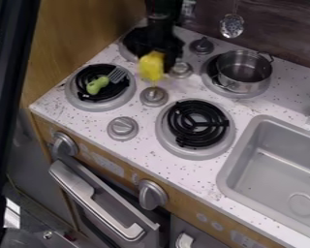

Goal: Moved yellow pepper to the top left burner

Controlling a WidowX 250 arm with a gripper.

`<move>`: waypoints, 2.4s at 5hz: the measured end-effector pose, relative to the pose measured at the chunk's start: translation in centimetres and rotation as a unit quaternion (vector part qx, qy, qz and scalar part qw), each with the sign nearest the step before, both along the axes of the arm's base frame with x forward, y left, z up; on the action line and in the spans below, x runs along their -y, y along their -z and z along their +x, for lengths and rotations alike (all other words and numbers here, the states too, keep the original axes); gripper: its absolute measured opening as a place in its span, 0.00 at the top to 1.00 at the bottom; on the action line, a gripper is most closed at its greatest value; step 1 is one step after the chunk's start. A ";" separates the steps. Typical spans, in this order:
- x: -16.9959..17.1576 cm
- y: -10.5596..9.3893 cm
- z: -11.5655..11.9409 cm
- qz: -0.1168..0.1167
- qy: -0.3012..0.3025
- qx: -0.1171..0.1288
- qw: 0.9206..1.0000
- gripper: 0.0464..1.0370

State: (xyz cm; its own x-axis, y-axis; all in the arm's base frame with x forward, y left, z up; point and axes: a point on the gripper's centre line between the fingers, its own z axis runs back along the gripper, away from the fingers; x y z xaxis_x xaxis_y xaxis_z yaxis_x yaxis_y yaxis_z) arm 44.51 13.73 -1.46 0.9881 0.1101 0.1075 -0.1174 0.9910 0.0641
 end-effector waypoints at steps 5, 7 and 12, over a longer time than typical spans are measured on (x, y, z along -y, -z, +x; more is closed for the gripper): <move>-5.5 0.6 5.6 0.038 -0.061 0.077 0.994 0.24; -5.4 1.5 6.2 0.023 -0.067 0.093 0.993 0.03; 4.1 -5.3 -4.4 -0.018 -0.025 0.048 0.998 0.04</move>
State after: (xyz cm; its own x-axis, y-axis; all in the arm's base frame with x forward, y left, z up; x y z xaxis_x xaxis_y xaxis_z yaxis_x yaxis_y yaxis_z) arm 40.12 9.61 3.84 0.9665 0.1655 0.1961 -0.1715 0.9851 0.0137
